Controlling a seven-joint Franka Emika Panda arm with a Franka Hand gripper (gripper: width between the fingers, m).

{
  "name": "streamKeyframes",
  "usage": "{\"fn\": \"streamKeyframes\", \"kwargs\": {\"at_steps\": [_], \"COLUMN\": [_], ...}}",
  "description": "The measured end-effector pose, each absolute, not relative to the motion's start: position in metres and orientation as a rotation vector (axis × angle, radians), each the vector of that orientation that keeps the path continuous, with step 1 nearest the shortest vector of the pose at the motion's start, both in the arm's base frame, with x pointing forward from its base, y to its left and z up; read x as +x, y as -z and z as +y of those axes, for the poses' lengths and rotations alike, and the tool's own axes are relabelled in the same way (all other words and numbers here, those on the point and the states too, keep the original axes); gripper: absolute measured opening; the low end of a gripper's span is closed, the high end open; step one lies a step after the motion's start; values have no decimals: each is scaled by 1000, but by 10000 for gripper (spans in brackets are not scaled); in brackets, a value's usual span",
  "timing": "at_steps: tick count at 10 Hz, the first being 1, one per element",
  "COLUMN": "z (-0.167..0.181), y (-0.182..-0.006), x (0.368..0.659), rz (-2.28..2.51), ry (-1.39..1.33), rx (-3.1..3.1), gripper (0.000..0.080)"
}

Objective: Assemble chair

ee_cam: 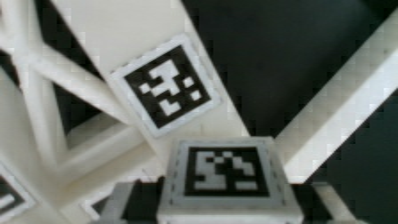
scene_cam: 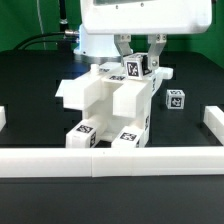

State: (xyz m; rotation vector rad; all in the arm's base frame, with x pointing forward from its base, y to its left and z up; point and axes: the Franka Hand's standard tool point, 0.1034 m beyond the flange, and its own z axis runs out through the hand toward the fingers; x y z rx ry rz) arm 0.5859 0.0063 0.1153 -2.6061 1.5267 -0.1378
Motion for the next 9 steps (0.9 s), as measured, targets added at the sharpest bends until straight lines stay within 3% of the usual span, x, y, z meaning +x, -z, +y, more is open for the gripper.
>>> {"fn": "streamKeyframes", "kwargs": {"at_steps": [3,4,5,7,9], "z": [9,9,9,9,9], "y": [-116,-115,-115,-117,-117], "x": [586,586,586,588,588], "rz": [1760,1755,1731,1644,1463], "ry": [121,121,123,134,151], "rx": [-2444,-2448,-2467,-2526,-2642], "gripper": [282,361,361,621,641]}}
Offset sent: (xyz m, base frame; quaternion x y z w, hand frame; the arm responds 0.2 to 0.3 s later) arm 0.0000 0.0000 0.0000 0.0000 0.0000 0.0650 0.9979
